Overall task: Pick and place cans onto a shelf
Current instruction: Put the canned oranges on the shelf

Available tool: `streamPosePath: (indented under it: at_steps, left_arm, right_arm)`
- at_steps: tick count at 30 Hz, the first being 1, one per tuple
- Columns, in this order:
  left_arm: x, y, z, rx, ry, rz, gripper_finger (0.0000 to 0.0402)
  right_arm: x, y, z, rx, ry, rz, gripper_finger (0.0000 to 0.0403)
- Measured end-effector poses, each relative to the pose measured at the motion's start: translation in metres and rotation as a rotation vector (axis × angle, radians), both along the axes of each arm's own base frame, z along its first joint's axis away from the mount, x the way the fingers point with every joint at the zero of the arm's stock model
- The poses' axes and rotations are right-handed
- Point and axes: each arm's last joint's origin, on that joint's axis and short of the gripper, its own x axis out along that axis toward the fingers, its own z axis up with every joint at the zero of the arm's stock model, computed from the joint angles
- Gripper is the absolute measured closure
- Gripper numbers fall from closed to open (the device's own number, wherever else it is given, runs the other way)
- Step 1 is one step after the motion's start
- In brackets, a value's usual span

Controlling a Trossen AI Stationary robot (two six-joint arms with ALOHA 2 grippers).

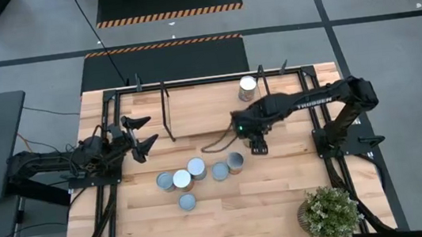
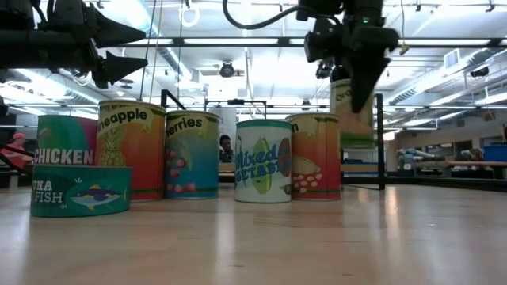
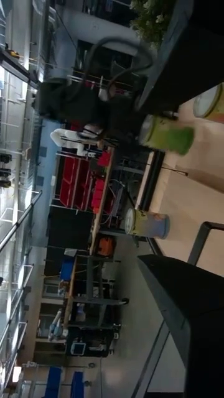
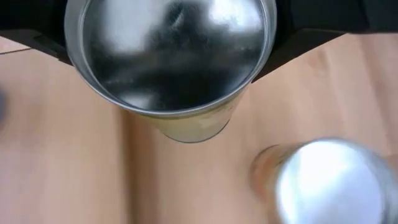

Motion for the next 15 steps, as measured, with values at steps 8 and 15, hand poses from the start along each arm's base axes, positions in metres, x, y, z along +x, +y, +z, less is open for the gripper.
streamPosePath:
  at_steps: [8,15]
  left_arm:
    - [0.0,0.0,0.0,0.014,0.004,0.004,0.0008]
    - [0.0,0.0,-0.001,-0.008,0.005,-0.002,0.0008]
  right_arm:
    - [0.0,-0.041,0.009,-0.053,-0.026,0.055,0.008]
    - [-0.005,-0.073,0.009,-0.093,-0.031,0.114,0.008]
